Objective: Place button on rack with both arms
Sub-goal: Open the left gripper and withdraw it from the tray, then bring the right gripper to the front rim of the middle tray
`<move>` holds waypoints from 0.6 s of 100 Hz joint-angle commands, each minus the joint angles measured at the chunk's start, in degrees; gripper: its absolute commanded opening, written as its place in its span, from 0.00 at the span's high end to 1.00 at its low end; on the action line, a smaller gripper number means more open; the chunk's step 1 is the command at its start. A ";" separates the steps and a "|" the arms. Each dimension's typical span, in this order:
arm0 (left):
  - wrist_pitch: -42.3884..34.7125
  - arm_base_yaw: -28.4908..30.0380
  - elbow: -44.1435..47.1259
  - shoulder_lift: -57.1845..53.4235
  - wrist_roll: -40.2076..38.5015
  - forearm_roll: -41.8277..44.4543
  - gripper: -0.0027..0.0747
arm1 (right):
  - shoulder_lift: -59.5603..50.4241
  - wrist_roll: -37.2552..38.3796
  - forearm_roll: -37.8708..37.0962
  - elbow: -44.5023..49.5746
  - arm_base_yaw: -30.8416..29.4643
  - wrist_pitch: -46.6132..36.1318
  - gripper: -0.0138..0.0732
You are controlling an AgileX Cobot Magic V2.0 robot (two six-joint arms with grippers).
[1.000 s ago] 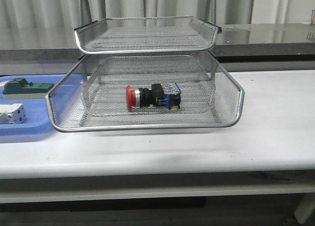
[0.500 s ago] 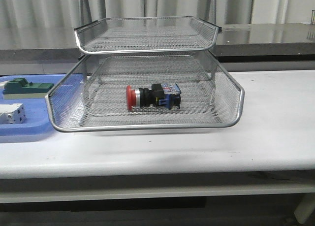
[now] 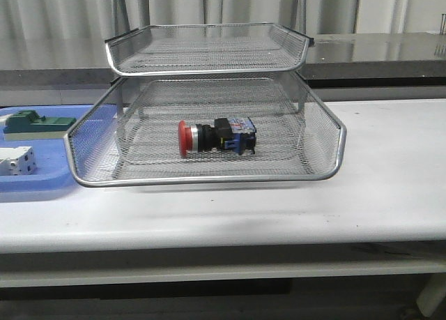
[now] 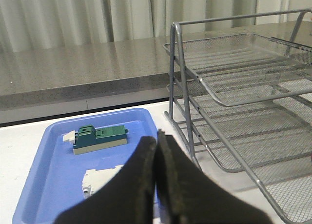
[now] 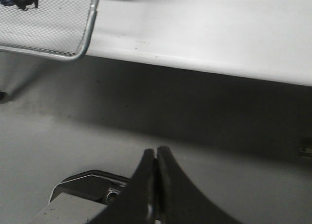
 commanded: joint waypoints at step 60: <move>-4.77 0.18 -1.55 0.28 -0.63 -0.44 0.99 | 26.01 -4.59 8.15 -5.06 20.80 -20.25 0.92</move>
